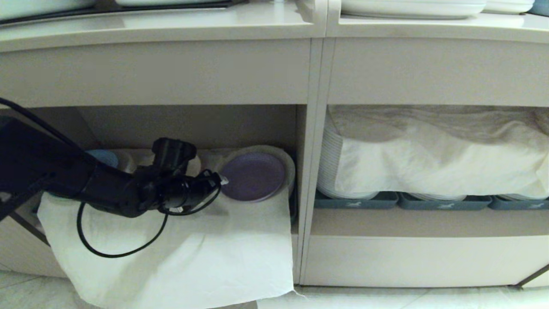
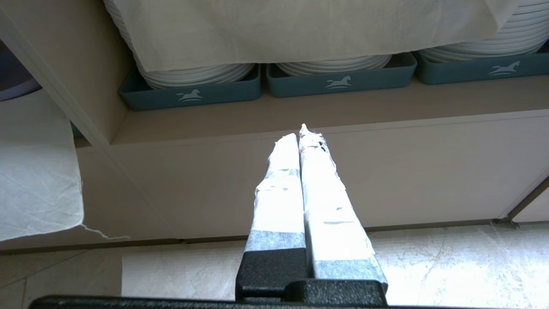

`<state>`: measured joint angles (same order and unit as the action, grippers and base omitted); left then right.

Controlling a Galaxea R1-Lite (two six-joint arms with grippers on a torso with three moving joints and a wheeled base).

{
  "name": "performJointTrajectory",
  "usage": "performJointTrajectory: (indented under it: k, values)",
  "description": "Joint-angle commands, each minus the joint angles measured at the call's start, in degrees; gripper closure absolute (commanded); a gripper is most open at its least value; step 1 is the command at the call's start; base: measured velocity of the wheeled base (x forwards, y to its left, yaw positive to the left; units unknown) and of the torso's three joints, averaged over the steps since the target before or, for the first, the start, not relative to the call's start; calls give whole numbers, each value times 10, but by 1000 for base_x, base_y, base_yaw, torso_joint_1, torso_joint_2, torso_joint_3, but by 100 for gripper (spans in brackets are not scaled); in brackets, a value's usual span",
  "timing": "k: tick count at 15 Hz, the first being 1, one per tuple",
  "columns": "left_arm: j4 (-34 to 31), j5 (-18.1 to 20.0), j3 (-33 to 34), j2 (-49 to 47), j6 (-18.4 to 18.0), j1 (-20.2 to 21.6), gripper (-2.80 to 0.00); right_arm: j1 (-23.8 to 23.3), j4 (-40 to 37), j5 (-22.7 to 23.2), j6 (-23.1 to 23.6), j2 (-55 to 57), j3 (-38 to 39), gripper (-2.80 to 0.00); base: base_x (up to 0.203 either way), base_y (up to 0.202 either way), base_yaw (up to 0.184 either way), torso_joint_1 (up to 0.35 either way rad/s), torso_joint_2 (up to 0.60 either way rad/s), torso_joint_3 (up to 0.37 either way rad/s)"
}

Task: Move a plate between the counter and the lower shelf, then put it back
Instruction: Put the plate in the cupboard

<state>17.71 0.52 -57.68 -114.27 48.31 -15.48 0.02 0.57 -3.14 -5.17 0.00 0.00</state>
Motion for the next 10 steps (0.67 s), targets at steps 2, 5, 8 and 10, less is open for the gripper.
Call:
performJointTrajectory:
  k: [2,5,8,10]
  values:
    - [1,-1,25,35,3,-1,-280,0,0,0,0,0,0,0,0,0,0,0,0,0]
    - [1,-1,53,66,2,-1,-280,0,0,0,0,0,0,0,0,0,0,0,0,0]
    - [1,-1,77,101,1,-2,-280,0,0,0,0,1,0,0,0,0,0,0,0,0]
    - [1,-1,96,125,1,-2,-280,1,0,0,0,0,0,0,0,0,0,0,0,0]
